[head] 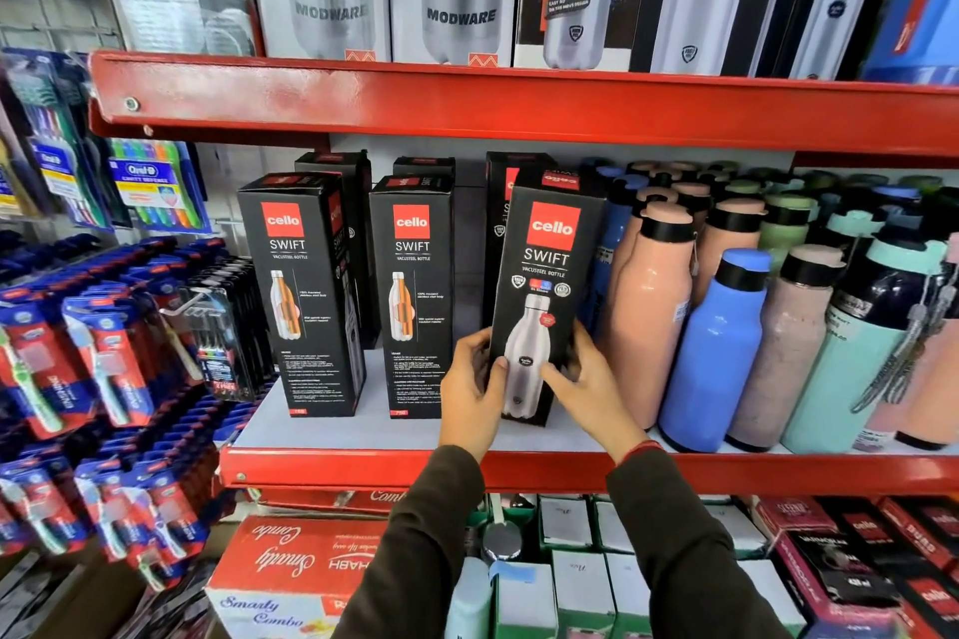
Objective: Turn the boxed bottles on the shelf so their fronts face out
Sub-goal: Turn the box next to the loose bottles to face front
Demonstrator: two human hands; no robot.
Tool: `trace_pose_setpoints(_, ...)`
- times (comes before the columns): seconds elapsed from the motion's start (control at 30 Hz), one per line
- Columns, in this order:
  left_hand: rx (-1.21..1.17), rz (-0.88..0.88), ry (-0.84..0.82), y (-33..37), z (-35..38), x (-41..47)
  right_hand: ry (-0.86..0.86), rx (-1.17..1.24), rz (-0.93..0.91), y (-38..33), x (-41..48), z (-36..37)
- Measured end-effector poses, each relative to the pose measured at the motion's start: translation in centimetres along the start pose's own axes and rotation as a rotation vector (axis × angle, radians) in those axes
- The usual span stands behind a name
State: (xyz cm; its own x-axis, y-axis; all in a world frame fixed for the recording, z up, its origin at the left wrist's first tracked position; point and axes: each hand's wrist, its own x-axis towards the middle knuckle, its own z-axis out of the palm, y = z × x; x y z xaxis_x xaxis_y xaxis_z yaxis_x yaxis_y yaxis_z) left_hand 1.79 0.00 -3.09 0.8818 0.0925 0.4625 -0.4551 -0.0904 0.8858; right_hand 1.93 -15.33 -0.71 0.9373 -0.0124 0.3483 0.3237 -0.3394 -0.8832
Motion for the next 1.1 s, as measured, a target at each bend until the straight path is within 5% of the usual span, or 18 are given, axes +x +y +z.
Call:
trace_pose_setpoints(0.6,0.106,-0.084,0.142,-1.4,1.7,0.7,-0.056,-0.118,0.022,0.5,0.9,1.3)
trace_pose_setpoints(1.1,0.135,-0.116,0.110,-1.0,1.7,0.6,0.189,-0.137,0.007,1.3,-0.1,2.1)
